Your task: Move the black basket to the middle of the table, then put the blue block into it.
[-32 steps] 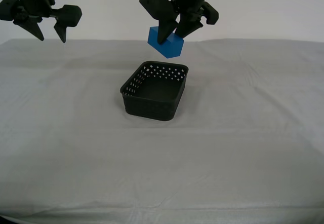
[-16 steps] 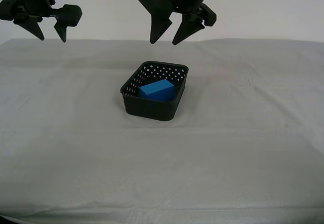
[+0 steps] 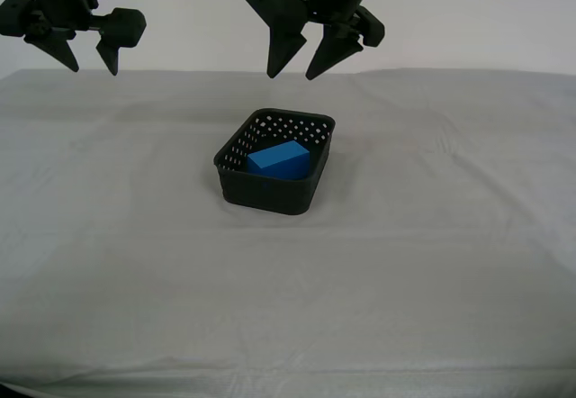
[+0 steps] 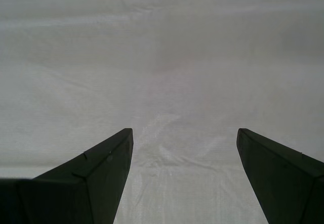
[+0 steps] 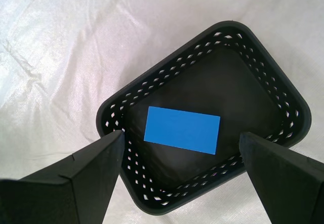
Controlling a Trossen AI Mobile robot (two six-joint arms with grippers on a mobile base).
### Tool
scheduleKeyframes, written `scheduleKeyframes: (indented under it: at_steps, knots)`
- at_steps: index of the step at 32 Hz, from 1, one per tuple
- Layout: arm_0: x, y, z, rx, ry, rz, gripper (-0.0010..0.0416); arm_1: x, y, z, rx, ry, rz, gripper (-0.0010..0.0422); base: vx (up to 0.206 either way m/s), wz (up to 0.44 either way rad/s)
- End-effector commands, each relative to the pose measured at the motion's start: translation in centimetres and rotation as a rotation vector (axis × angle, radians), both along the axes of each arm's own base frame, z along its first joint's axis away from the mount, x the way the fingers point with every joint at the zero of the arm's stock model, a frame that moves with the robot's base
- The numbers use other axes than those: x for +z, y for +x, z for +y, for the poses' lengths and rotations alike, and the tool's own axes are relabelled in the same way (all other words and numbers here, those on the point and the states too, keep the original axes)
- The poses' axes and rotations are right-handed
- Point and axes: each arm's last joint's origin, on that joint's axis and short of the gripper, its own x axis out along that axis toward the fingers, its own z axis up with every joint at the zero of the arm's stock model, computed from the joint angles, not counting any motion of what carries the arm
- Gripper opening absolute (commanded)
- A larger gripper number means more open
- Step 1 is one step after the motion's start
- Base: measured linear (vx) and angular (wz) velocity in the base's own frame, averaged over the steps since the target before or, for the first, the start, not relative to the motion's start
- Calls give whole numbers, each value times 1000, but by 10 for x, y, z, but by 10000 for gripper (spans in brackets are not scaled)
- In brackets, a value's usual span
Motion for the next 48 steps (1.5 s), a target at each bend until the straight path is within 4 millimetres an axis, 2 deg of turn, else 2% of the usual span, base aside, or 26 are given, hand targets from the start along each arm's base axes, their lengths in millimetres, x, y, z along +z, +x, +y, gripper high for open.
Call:
scheduleKeyframes:
  at_steps: [1, 10, 48]
  knots:
    - [1, 0, 0, 2, 3, 0, 325, 0, 0, 0, -3, -1, 0, 279, 0, 0]
    - [1, 0, 0, 2, 5, -2, 355, 0, 0, 0, -3, -1, 0, 279, 0, 0]
    - [1, 0, 0, 2, 7, -5, 355, 0, 0, 0, -3, -1, 0, 279, 0, 0]
